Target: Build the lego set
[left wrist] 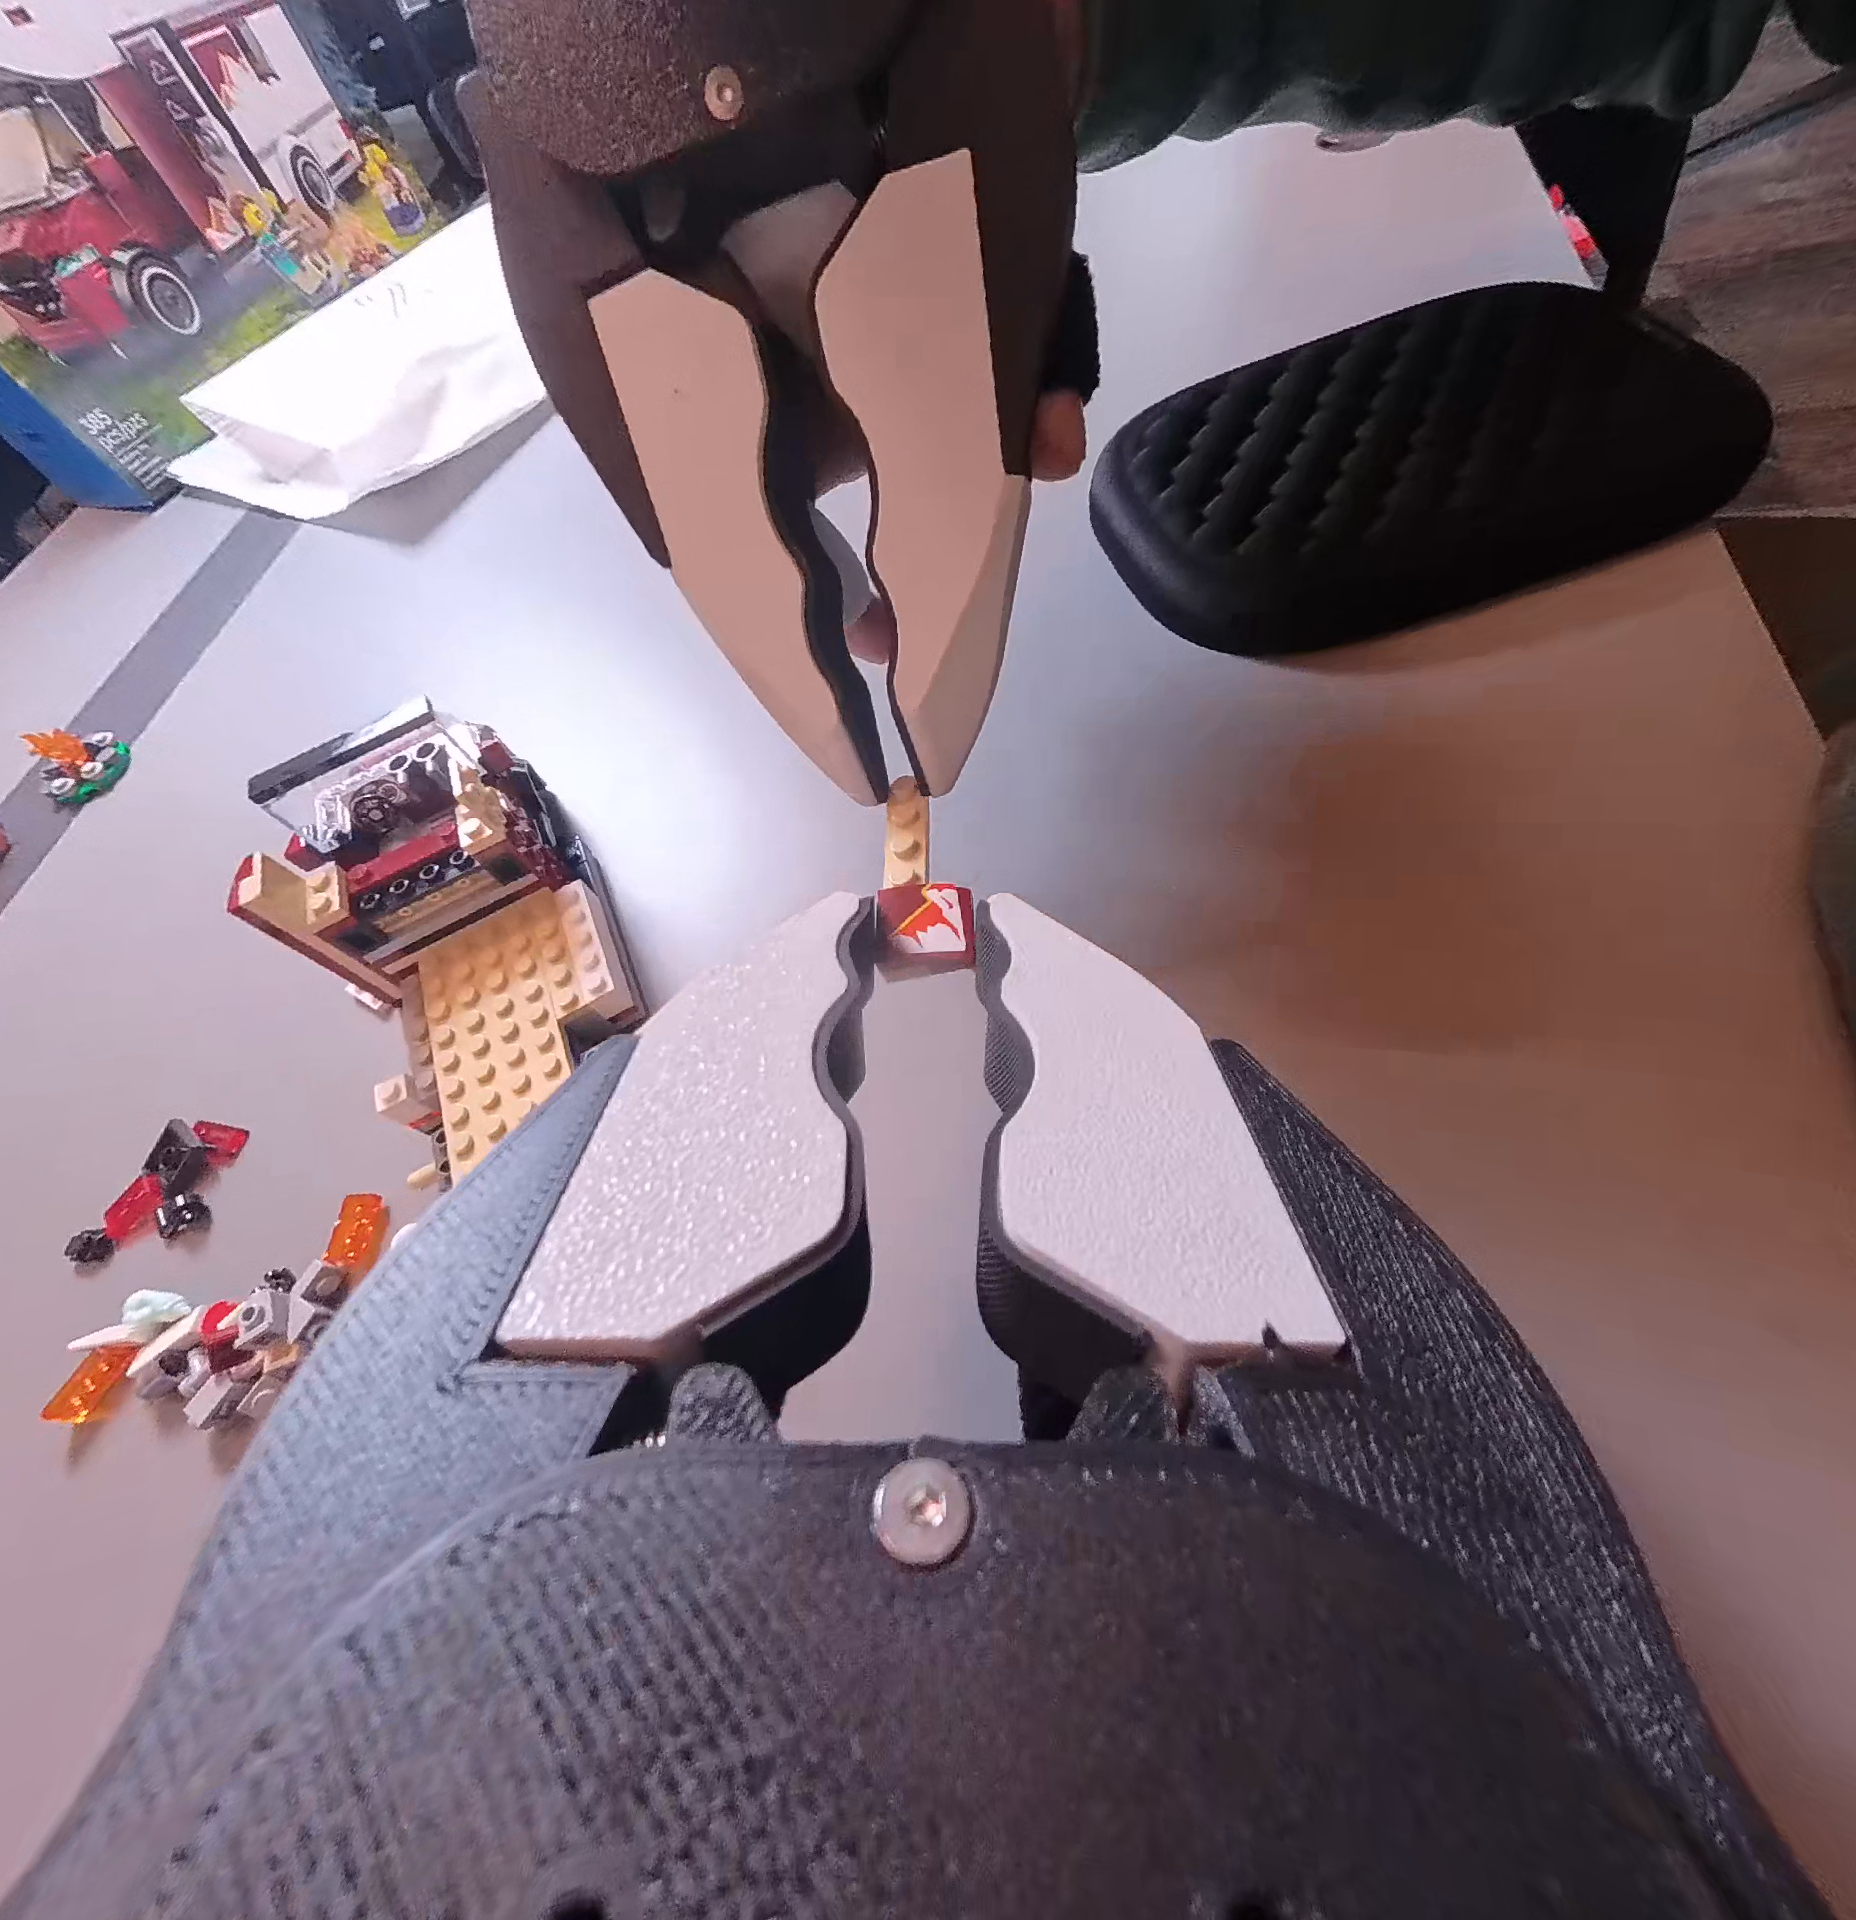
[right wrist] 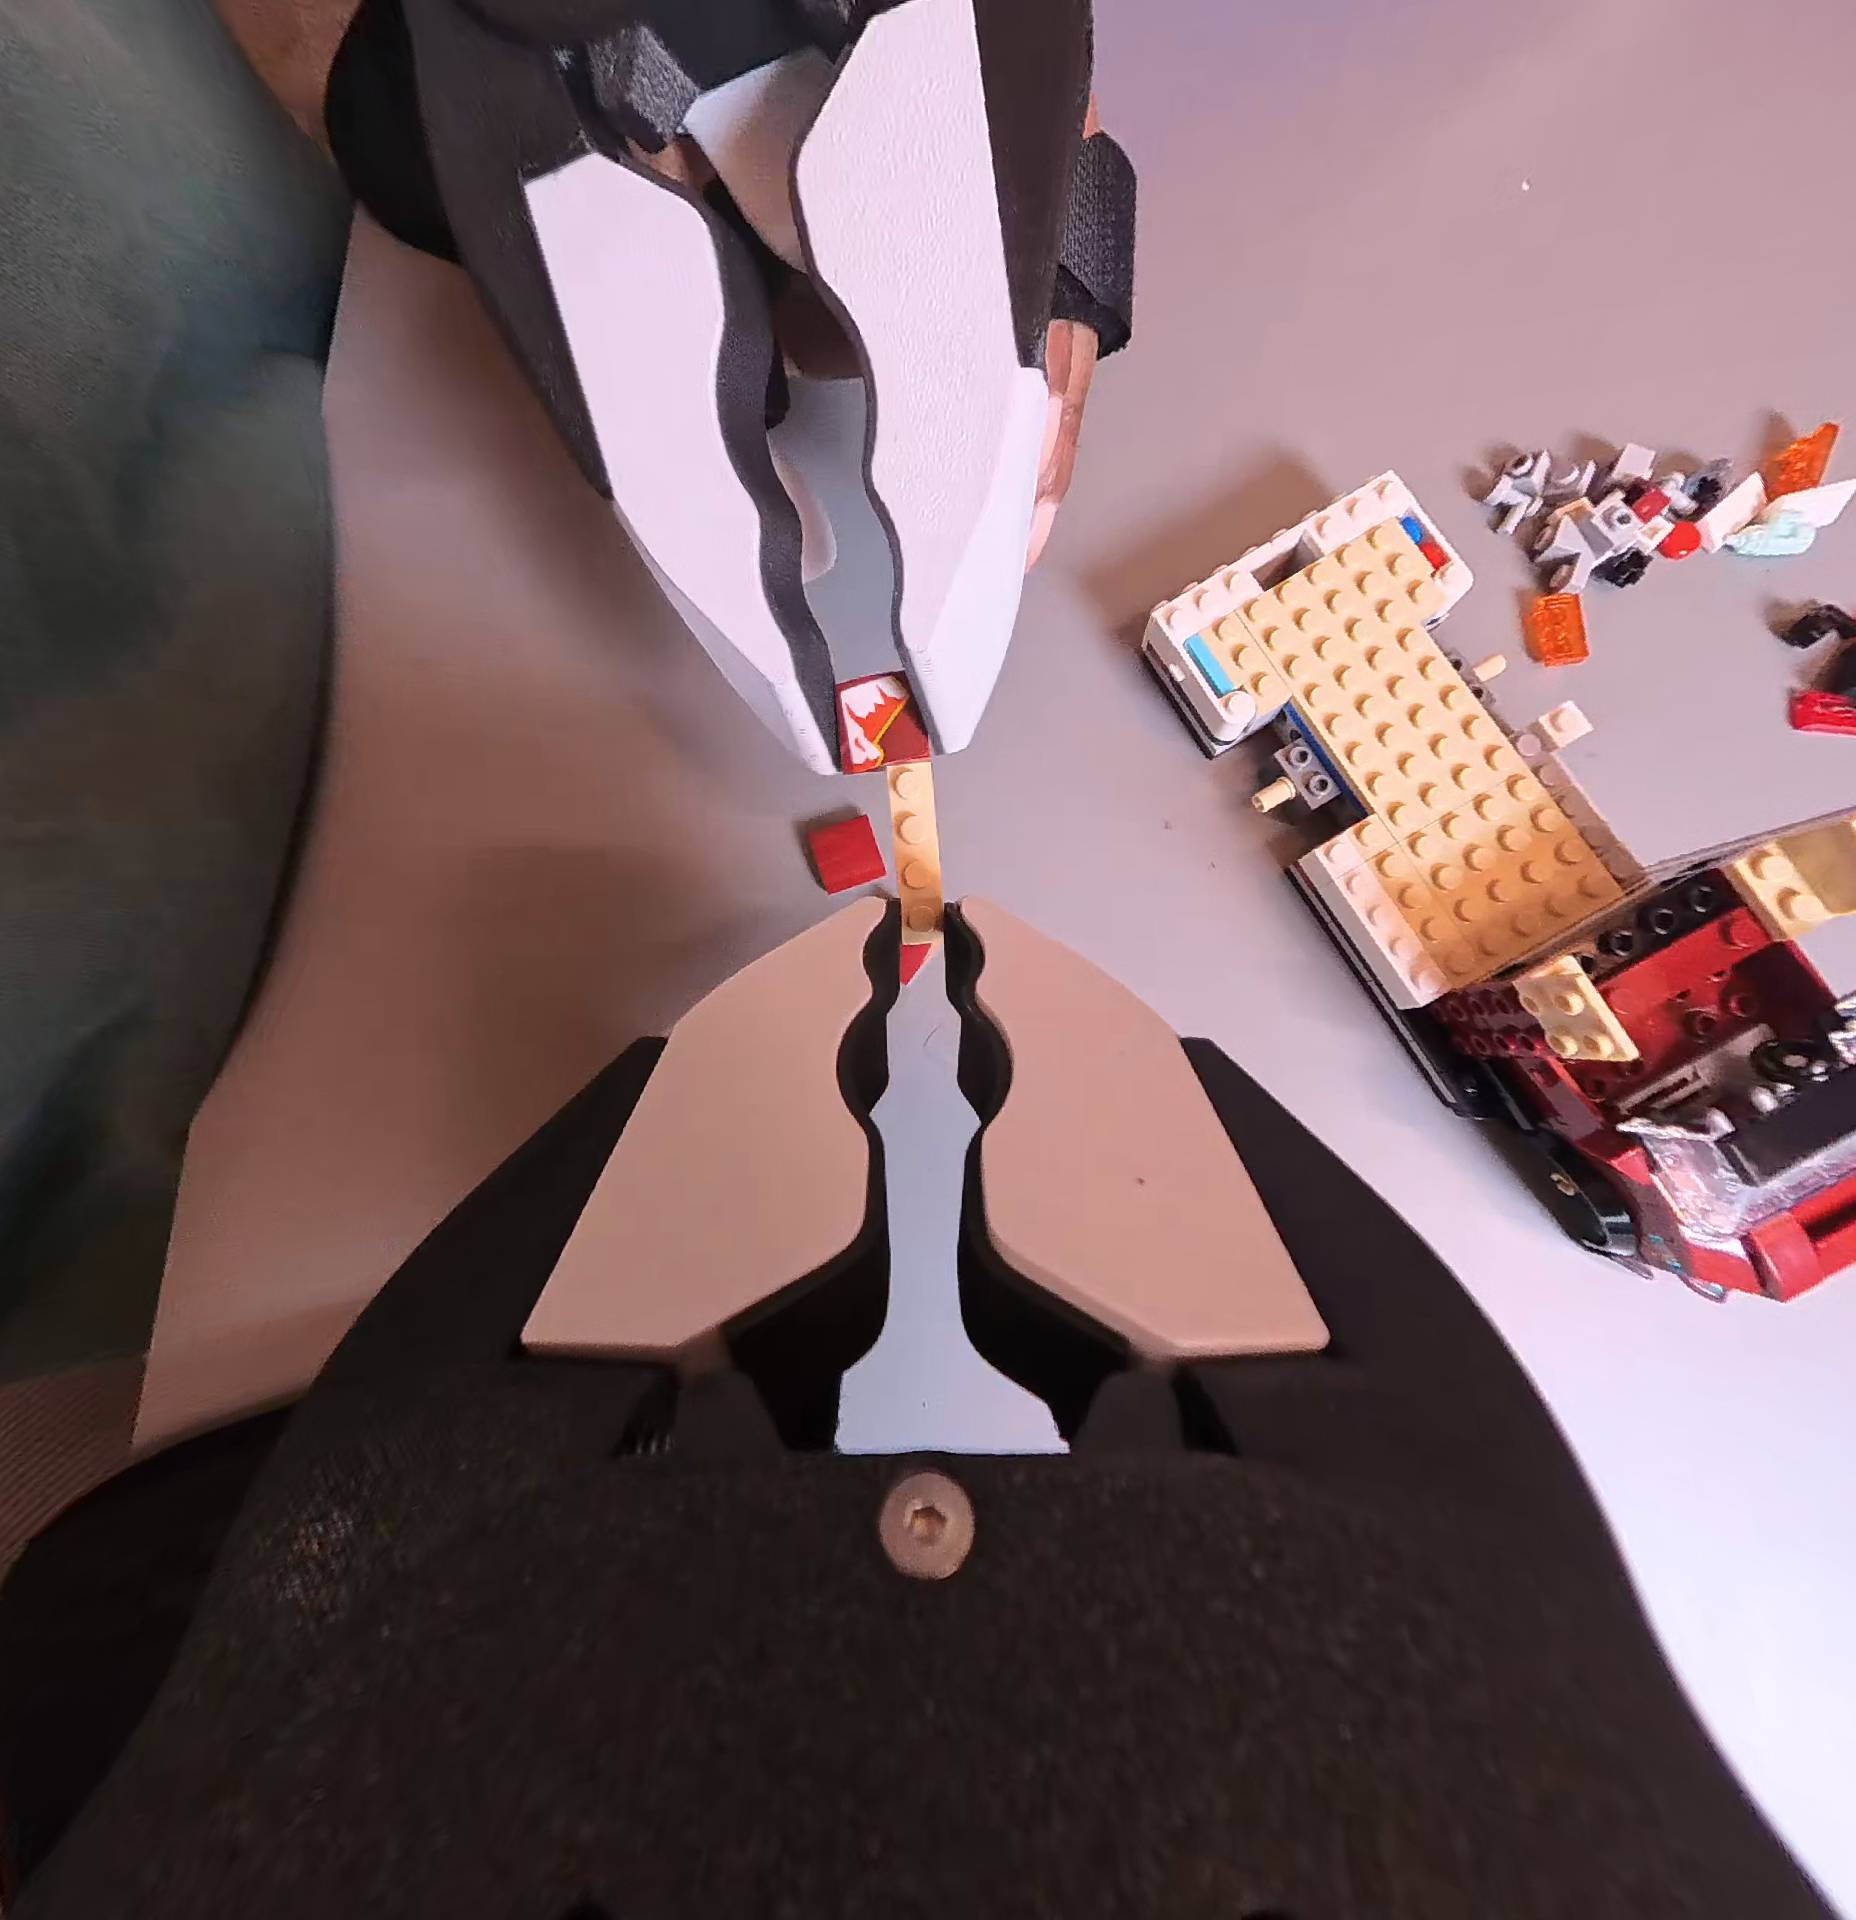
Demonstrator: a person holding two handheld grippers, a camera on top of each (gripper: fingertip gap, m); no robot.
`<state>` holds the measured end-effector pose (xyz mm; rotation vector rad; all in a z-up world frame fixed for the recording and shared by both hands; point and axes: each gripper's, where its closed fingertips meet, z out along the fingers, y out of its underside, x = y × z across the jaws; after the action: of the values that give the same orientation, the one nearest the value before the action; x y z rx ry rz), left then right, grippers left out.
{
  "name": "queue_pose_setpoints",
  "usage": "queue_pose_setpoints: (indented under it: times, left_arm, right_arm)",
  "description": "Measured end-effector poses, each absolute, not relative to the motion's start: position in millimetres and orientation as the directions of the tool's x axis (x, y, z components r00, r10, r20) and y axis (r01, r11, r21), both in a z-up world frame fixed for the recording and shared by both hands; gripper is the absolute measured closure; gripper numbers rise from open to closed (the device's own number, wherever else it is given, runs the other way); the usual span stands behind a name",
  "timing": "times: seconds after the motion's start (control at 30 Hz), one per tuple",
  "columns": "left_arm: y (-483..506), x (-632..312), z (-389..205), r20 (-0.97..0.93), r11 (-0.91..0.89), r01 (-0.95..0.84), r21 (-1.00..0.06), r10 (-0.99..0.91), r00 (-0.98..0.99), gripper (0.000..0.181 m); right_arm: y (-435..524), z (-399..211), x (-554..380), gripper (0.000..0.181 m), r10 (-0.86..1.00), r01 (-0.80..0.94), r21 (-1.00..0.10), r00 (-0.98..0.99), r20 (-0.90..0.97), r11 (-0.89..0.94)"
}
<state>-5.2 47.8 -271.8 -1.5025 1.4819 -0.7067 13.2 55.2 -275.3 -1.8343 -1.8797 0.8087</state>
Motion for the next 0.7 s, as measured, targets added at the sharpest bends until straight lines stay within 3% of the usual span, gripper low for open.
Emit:
queue_pose_setpoints:
  times: [0.43,0.5,0.6,0.7]
  left_arm:
    - [52,-11,-266,-0.137,0.06,-0.424,-0.904,-0.978,0.155,0.163]
    - [56,-14,-265,-0.114,0.036,-0.411,-0.911,-0.979,0.167,0.163]
    - [65,-21,-268,-0.097,0.005,-0.409,-0.912,-0.974,0.203,0.163]
    - [73,-26,-274,-0.108,-0.004,-0.429,-0.903,-0.966,0.236,0.163]
  right_arm:
    - [61,-268,7,0.173,0.995,0.752,-0.658,-0.041,-0.088,-0.028]
    - [64,-266,11,0.157,0.997,0.749,-0.661,-0.011,-0.076,-0.042]
    - [59,-276,23,0.156,0.994,0.759,-0.643,0.044,-0.103,-0.1]
    - [46,-309,29,0.155,0.989,0.818,-0.555,0.11,-0.101,-0.148]
